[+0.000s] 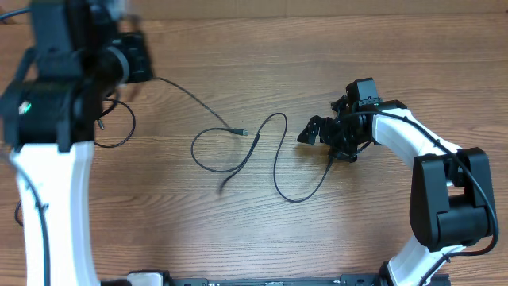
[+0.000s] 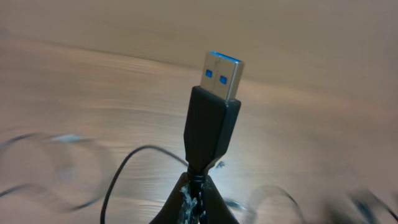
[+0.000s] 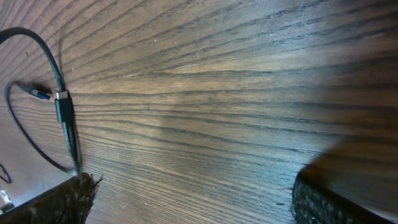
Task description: Untangle cables
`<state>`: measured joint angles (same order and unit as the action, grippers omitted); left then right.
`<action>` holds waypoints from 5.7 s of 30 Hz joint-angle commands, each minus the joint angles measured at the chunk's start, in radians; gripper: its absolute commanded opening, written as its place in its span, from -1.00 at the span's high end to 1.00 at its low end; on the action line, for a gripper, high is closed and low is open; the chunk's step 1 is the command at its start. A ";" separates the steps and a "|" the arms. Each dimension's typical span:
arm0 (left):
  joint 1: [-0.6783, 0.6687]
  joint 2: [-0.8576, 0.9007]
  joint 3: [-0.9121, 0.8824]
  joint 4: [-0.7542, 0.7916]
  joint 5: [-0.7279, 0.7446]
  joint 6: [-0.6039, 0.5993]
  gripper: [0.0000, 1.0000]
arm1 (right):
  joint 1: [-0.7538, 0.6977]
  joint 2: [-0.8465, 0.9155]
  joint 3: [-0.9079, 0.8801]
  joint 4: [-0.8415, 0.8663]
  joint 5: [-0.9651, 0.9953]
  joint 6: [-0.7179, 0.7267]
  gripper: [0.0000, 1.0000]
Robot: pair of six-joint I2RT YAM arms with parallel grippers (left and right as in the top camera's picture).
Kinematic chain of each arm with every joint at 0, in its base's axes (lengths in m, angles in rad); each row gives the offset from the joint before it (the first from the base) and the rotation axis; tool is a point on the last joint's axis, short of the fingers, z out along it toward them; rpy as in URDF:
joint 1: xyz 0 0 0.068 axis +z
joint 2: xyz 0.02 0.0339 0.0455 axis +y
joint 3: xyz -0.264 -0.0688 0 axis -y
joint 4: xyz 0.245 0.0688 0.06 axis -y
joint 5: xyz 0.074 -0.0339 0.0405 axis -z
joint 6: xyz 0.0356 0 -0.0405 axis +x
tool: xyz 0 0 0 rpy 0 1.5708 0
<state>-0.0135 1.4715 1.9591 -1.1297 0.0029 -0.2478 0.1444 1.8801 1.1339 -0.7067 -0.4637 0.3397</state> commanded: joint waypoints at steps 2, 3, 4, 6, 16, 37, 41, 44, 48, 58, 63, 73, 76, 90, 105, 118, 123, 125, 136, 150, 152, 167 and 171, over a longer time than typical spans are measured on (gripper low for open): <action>0.029 -0.037 0.017 -0.033 -0.538 -0.205 0.92 | -0.007 0.013 -0.013 0.040 0.090 -0.002 -1.00; 0.034 -0.036 0.015 -0.046 -0.622 -0.234 0.92 | -0.007 0.013 -0.013 0.051 0.090 -0.003 -1.00; 0.037 -0.034 0.012 -0.050 -0.667 -0.250 0.92 | -0.007 0.013 -0.013 0.048 0.090 -0.003 -1.00; 0.048 -0.025 0.000 -0.052 -0.716 -0.262 0.92 | -0.007 0.013 -0.013 0.048 0.090 -0.003 -1.00; 0.154 0.131 -0.007 -0.090 -0.716 -0.261 0.92 | -0.007 0.013 -0.013 0.054 0.090 -0.003 -1.00; 0.435 0.479 -0.007 -0.223 -0.188 -0.099 -0.19 | -0.007 0.013 -0.013 0.059 0.090 -0.003 -1.00; 0.441 0.509 -0.007 -0.205 0.013 0.040 -0.75 | -0.007 0.013 -0.013 0.070 0.089 -0.002 -1.00; 0.441 0.513 -0.007 -0.213 0.154 0.156 -0.87 | -0.007 0.013 -0.013 0.074 0.089 -0.003 -1.00; 0.431 0.513 -0.007 -0.244 0.219 0.153 -0.35 | -0.007 0.013 -0.013 0.074 0.089 -0.002 -1.00; 0.361 0.514 -0.058 -0.367 -0.016 -0.125 -0.23 | -0.007 0.013 -0.013 0.074 0.090 -0.003 -1.00; 0.349 0.514 -0.185 -0.328 -0.122 -0.203 -0.31 | -0.007 0.013 -0.013 0.074 0.090 -0.003 -1.00; 0.348 0.514 -0.463 -0.137 -0.024 -0.201 -0.08 | -0.007 0.013 -0.013 0.074 0.090 -0.003 -1.00; 0.348 0.514 -0.468 -0.091 -0.002 -0.193 0.36 | -0.007 0.013 -0.013 0.077 0.090 -0.003 -1.00; 0.443 0.512 0.088 -0.254 -0.002 -0.171 0.92 | -0.007 0.013 -0.013 0.077 0.090 -0.003 -1.00; 0.480 0.513 0.212 -0.275 -0.141 -0.180 0.68 | -0.007 0.013 -0.013 0.077 0.090 -0.003 -1.00; 0.469 0.517 0.184 -0.361 0.180 -0.021 -0.22 | -0.007 0.013 -0.013 0.085 0.089 -0.002 -1.00; 0.426 0.517 0.138 -0.362 0.290 0.076 -0.23 | -0.007 0.013 -0.013 0.085 0.089 -0.002 -1.00; 0.393 0.517 0.109 -0.357 0.290 0.089 -0.25 | -0.007 0.013 -0.013 0.085 0.088 -0.002 -1.00; 0.153 0.517 -0.148 -0.223 0.287 0.094 -0.22 | -0.008 0.013 -0.013 0.090 0.018 0.034 -1.00; -0.173 0.518 -0.374 0.043 0.279 0.023 -0.26 | -0.214 0.013 -0.013 0.119 0.018 0.034 -1.00; -0.212 0.518 -0.403 0.110 0.256 0.023 -0.24 | -0.267 0.013 -0.013 0.117 0.018 0.034 -1.00; -0.364 0.518 -0.544 0.410 -0.072 -0.372 0.17 | -0.428 0.013 -0.013 0.104 0.018 0.031 -1.00; -0.365 0.518 -0.597 0.488 -0.074 -0.418 0.06 | -0.428 0.013 -0.013 0.104 0.018 0.031 -1.00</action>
<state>-0.3737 1.9903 1.4082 -0.6773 -0.0021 -0.5552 -0.2810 1.8812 1.1320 -0.6033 -0.4557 0.3668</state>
